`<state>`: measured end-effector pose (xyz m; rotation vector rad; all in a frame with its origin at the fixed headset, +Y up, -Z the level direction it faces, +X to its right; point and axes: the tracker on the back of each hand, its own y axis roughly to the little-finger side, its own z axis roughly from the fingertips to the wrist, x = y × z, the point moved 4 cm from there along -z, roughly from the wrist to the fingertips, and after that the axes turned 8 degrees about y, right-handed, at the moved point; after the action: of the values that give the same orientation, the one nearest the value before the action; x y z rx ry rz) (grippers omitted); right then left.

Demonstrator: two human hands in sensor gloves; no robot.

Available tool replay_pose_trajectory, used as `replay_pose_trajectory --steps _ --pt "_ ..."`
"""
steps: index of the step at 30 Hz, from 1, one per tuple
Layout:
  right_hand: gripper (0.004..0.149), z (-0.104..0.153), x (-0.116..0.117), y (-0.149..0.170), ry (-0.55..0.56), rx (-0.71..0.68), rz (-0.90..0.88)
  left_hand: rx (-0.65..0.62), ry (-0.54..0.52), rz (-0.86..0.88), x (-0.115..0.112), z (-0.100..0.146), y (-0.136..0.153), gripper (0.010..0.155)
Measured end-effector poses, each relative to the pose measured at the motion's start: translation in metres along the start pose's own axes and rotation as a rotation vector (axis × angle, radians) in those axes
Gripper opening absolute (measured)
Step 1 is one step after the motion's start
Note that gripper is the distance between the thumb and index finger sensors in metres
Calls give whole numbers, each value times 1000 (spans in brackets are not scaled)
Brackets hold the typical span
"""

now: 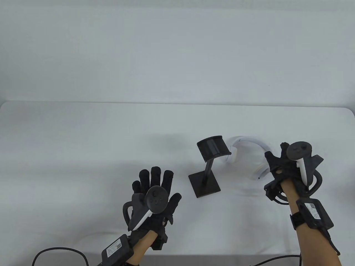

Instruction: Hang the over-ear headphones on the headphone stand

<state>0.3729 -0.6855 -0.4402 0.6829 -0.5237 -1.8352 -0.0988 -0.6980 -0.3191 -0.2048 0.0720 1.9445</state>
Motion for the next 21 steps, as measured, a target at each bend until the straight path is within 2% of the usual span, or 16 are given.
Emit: replay_pose_trajectory --steps 5,11,21 --pt "79 -34 35 7 -92 123 92 26 -1 19 2 -2 7 76" --pt "76 -52 68 12 -216 221 170 39 8 26 2 -4 12 76" --pt "62 -63 91 24 -291 323 211 46 22 38 2 -5 13 76"
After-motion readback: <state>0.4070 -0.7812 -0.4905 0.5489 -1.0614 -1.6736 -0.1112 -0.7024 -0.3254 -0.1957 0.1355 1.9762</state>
